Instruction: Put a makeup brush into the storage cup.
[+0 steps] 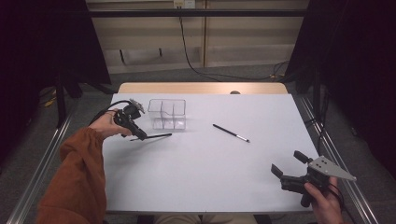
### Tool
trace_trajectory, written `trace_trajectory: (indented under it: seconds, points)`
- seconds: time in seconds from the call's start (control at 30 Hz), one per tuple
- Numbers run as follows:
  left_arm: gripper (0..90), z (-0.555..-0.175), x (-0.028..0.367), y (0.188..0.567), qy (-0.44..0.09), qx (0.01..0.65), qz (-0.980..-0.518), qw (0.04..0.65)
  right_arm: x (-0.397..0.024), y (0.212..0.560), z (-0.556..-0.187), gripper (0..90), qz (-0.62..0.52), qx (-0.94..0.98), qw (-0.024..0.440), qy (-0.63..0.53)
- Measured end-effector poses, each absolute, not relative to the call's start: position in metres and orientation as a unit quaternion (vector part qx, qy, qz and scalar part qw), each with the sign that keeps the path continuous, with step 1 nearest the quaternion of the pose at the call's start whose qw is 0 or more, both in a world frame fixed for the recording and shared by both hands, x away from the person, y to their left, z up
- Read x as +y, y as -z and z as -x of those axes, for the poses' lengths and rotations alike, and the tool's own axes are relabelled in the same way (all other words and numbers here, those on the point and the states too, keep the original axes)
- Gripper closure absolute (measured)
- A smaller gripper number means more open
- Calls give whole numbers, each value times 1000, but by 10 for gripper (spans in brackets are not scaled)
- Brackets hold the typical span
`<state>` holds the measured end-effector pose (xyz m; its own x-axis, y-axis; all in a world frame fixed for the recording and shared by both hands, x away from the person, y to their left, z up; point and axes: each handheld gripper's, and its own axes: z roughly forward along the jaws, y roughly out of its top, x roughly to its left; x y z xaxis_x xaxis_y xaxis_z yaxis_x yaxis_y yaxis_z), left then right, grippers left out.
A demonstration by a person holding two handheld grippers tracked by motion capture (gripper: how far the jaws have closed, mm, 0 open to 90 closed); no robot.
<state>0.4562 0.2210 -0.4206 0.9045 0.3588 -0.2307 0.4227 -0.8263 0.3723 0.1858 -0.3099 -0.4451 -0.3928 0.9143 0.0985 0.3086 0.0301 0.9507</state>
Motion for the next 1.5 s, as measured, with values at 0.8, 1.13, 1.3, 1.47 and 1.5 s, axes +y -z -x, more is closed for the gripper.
trace_trajectory:
  seconds: [0.8, 1.13, 1.3, 1.47, 1.5]
  points:
    - [839, -435, 222, 406, 85, 232, -927, 284, -309, 445, -187, 0, -464, 657, 293, -517]
    - [840, -425, 225, 402, 72, 214, -929, 295, -309, 445, -187, 0, -466, 656, 292, -517]
    - [840, -420, 227, 400, 64, 223, -921, 314, -308, 445, -187, 0, -462, 658, 293, -517]
    - [840, -415, 227, 401, 66, 228, -912, 334, -308, 445, -187, 0, -463, 658, 295, -516]
    - [840, -415, 228, 401, 67, 224, -912, 336, -308, 445, -187, 0, -463, 658, 294, -516]
